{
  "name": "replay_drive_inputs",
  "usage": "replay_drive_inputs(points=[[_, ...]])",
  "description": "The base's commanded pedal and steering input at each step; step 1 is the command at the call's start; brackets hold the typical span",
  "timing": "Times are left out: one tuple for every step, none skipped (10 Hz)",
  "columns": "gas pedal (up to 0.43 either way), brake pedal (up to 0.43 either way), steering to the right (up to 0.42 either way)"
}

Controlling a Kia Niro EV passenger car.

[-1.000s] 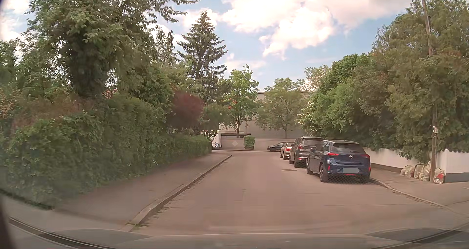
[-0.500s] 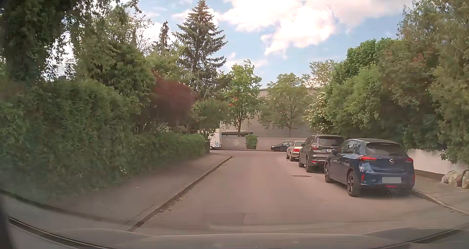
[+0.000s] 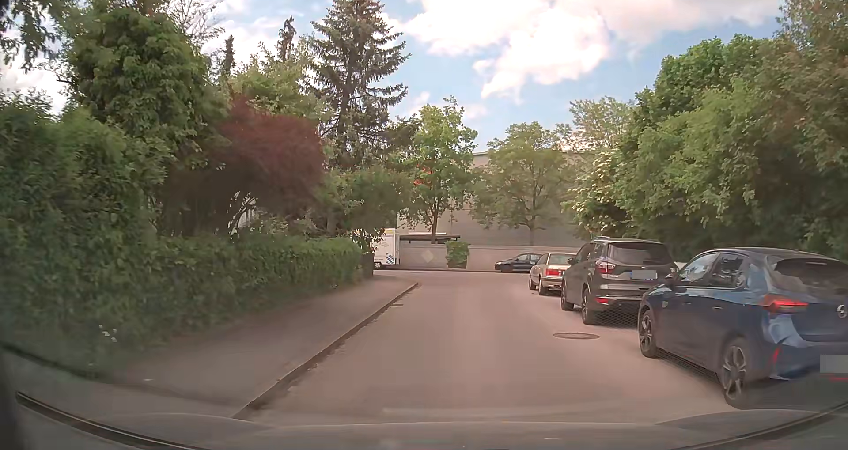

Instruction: Follow the waypoints while adhering to traffic rules and regulations

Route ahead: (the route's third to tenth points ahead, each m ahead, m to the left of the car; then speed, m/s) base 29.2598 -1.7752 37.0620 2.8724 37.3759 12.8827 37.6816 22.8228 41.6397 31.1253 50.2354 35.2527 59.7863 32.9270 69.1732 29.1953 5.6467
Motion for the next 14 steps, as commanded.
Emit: replay_drive_inputs(points=[[0.000, 0.018, 0.003], [0.000, 0.018, 0.003], [0.000, 0.018, 0.003], [0.000, 0.018, 0.005], [0.000, 0.018, 0.007], [0.000, 0.018, 0.012], [0.000, 0.018, 0.015], [0.000, 0.018, 0.015], [0.000, 0.018, 0.015], [0.000, 0.018, 0.015], [0.000, 0.018, 0.015], [0.000, 0.018, 0.015], [0.000, 0.018, 0.015], [0.000, 0.018, 0.015]])
